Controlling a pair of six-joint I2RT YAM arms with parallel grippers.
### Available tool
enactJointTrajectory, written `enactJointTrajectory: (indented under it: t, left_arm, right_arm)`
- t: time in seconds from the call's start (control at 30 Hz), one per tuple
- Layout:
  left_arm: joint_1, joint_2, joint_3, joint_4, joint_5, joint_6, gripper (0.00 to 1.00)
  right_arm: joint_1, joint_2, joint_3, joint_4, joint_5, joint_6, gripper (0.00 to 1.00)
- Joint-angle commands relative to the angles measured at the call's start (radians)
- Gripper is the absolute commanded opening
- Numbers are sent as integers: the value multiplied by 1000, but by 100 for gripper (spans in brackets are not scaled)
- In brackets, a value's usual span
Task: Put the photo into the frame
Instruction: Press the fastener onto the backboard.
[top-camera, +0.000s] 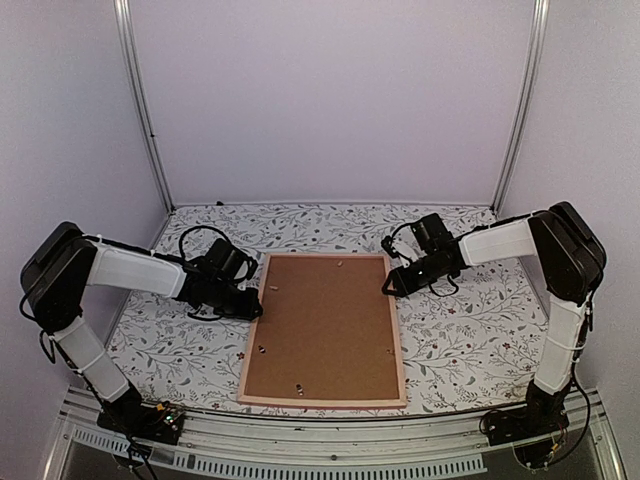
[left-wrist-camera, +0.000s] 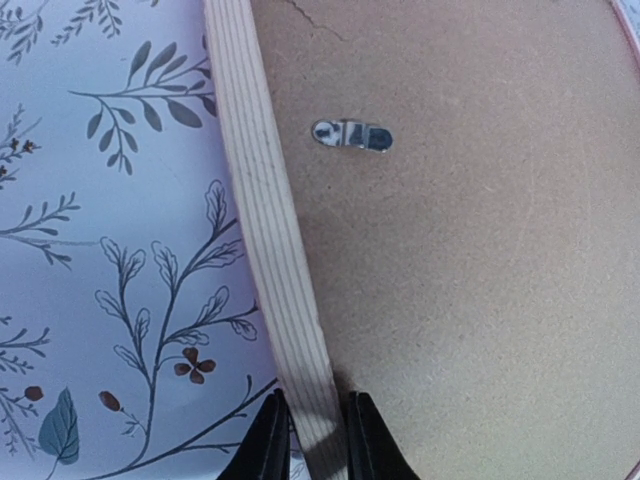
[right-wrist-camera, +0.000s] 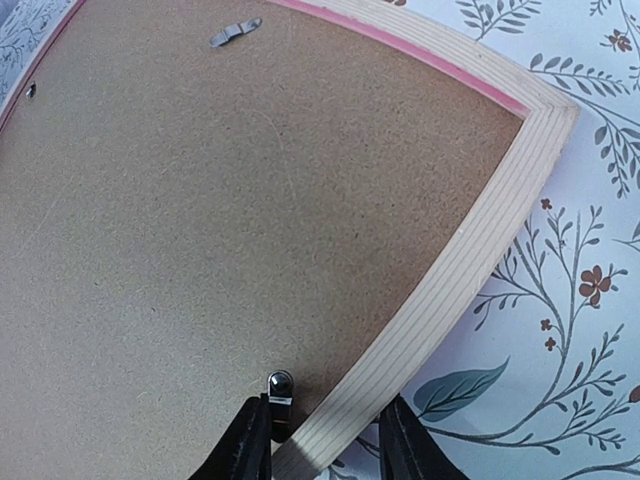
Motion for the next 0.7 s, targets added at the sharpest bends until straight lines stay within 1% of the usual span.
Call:
enactJointTrajectory:
  t: [0.0,0.27,0.4,0.47,0.5,0.67]
  left_arm:
    - [8,9,10,-38,8,54,18]
    - [10,8,14,-44,7,57,18]
    - [10,6,13,-45,8,58,18]
    - [10,5,15,-45,8,60,18]
    - [10,4,14,-45,8,60,18]
    - [10,1,17,-46,11,56,18]
  right_arm:
    - [-23,-6,0,-59,47,-78,25]
    - [-37,9,48,-100,10,-126,18]
    - [-44,16,63,-117,-4,-146,17]
    - [-48,17,71,-118,-9,-150,20]
    - [-50,17,75,-120,-18,-147,24]
    - [-52,-9,73,-105,-54,-105,46]
